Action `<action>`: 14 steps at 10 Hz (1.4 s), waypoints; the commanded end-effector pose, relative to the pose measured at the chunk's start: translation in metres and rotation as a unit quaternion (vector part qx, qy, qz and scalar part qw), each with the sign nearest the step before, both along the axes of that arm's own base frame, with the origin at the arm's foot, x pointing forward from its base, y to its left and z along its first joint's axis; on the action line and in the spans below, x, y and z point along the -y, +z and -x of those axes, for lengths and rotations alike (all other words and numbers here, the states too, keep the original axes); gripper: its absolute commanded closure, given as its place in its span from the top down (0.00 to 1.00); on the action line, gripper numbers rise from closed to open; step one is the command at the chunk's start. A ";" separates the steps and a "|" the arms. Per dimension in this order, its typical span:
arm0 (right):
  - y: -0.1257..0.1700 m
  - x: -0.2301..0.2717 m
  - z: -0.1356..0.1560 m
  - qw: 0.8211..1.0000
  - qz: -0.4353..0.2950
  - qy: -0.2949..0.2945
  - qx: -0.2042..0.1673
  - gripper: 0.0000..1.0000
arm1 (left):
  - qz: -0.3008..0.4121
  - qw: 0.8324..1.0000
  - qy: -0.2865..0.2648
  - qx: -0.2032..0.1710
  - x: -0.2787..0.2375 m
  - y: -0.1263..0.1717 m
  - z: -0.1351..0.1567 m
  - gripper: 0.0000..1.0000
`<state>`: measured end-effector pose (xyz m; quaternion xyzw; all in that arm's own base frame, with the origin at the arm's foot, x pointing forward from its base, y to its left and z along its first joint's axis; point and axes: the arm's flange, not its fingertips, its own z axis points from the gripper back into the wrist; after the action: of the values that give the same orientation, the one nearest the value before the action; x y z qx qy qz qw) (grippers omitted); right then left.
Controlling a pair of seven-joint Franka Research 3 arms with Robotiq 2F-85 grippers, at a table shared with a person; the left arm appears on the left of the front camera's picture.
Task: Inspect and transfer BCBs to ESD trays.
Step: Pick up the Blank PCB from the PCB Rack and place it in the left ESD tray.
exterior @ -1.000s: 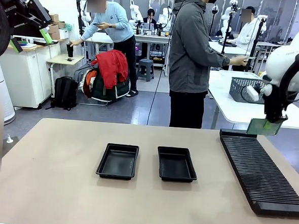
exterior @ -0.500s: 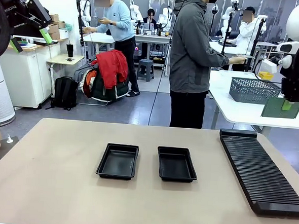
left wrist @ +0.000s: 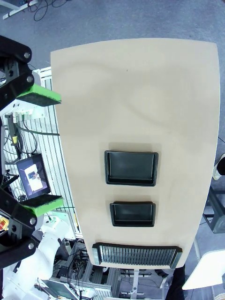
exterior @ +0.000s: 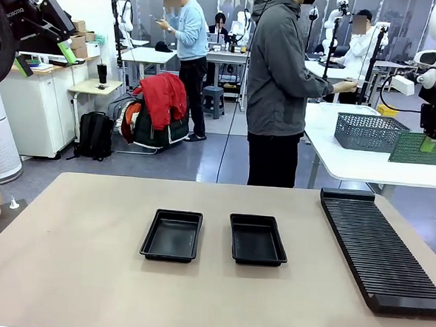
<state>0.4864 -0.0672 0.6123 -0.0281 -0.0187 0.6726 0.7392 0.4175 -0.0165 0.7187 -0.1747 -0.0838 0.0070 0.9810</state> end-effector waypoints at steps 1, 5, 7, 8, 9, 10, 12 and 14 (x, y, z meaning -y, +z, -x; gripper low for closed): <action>0.000 -0.002 0.000 1.000 0.001 0.001 -0.001 0.00 | -0.007 1.000 -0.001 0.000 -0.002 -0.001 0.001 1.00; 0.000 -0.002 0.000 1.000 0.001 0.001 -0.001 0.00 | -0.007 1.000 -0.001 0.000 -0.002 -0.001 0.001 1.00; 0.000 -0.002 0.000 1.000 0.001 0.001 -0.001 0.00 | -0.007 1.000 -0.001 0.000 -0.002 -0.001 0.001 1.00; 0.000 -0.002 0.000 1.000 0.001 0.001 -0.001 0.00 | -0.007 1.000 -0.001 0.000 -0.002 -0.001 0.001 1.00; 0.000 -0.002 0.000 1.000 0.001 0.001 -0.001 0.00 | -0.007 1.000 -0.001 0.000 -0.002 -0.001 0.001 1.00; 0.000 -0.002 0.000 1.000 0.001 0.001 -0.001 0.00 | -0.007 1.000 -0.001 0.000 -0.002 -0.001 0.001 1.00; 0.000 -0.001 0.000 1.000 0.000 0.001 0.000 0.03 | -0.007 1.000 -0.001 0.000 -0.002 -0.001 0.001 1.00; 0.001 -0.024 -0.005 0.990 -0.077 -0.114 -0.016 0.03 | -0.007 1.000 -0.001 0.000 -0.002 -0.001 0.001 1.00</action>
<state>0.4874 -0.0577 0.6097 0.0007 -0.0344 0.6318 0.7744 0.4175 -0.0165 0.7187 -0.1746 -0.0838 0.0069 0.9810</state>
